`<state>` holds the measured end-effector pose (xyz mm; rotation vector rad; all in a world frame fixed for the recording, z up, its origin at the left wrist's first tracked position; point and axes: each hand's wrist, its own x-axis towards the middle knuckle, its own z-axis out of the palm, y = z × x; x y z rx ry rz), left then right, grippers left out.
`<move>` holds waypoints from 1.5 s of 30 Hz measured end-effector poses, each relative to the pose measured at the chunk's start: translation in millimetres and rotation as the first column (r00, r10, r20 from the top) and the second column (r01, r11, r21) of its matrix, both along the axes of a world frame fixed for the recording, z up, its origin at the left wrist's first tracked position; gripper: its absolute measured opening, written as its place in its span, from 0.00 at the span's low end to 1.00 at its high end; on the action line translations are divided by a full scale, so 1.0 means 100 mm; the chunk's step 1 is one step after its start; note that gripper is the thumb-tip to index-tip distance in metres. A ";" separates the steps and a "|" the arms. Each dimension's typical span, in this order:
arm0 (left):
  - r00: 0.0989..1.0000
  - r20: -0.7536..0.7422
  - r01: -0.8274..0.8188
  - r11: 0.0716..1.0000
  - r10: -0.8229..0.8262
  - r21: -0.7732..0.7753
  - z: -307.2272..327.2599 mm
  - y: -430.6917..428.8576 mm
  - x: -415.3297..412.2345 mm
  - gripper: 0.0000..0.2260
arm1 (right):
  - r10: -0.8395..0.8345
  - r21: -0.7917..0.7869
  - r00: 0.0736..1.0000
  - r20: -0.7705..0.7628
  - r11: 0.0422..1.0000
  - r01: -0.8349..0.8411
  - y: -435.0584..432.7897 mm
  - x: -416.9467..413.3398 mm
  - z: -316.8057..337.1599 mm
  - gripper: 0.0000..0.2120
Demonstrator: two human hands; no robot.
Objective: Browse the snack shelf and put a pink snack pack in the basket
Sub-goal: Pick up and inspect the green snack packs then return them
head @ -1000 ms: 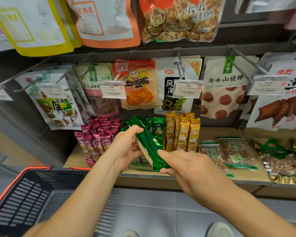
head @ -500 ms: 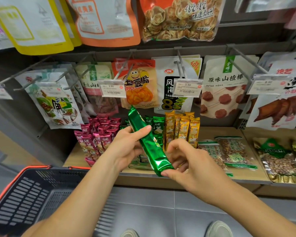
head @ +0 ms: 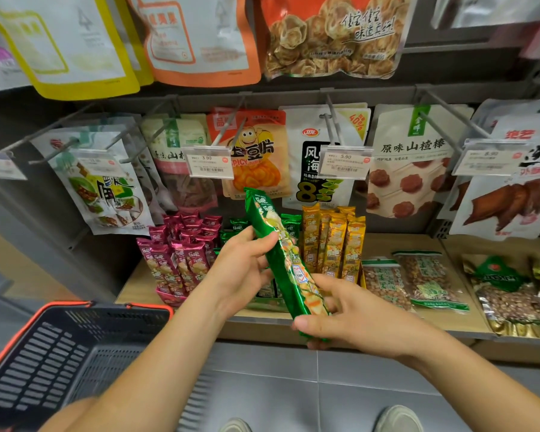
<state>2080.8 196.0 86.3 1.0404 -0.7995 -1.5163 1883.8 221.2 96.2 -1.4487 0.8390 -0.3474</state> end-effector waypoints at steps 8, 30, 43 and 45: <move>0.933 0.273 -0.233 0.971 0.236 -0.045 -0.07 -0.11 0.10 0.14 | -0.076 -0.417 0.889 -0.452 0.899 -0.136 -0.06 -0.05 -0.05 0.41; 0.912 0.276 -0.284 0.953 0.303 -0.108 -0.04 -0.19 0.19 0.06 | -0.244 -0.452 0.667 -0.704 0.878 -0.157 -0.28 -0.32 -0.11 0.26; 0.640 0.639 -0.230 0.900 0.427 -0.372 0.17 -0.15 0.28 0.07 | -0.471 -0.541 0.602 -0.644 0.837 0.076 -0.49 -0.37 -0.22 0.19; 0.603 0.656 -0.202 0.883 0.453 -0.424 0.17 -0.15 0.25 0.08 | -0.449 -0.566 0.497 -0.743 0.817 -0.110 -0.49 -0.34 -0.23 0.23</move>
